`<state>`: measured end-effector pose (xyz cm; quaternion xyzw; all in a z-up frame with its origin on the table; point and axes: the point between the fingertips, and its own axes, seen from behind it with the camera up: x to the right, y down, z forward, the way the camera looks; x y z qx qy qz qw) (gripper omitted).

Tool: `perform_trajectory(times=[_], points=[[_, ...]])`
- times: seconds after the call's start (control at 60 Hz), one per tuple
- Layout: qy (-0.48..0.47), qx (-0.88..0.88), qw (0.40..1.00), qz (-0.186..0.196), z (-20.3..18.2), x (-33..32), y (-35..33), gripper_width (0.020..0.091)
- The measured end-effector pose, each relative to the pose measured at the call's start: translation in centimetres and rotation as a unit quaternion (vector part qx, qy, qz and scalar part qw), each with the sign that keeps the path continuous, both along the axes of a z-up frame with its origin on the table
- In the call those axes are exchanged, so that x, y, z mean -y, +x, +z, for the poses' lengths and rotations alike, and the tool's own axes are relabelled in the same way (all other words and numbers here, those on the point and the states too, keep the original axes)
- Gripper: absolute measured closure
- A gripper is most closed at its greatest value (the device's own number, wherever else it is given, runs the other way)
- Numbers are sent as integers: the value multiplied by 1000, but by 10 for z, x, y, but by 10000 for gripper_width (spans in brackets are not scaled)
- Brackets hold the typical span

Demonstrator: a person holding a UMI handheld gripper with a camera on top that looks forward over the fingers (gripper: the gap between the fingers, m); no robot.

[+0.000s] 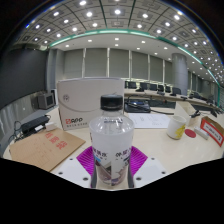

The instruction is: Pour water

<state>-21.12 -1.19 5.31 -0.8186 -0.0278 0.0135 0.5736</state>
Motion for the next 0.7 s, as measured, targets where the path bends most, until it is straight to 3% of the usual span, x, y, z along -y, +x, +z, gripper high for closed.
perform_trajectory(times=[0.067,0.233,0.433,0.55,0.7], points=[[-7,-1,1000,12,4,0,-6,714],[4,-12,1000,16,38,-15,-1,715],[20,-195,981,-2,98,-60,29,716],[16,-343,939,-18,122,-96,55,716],[-2,-543,838,-48,132,-136,99,717]])
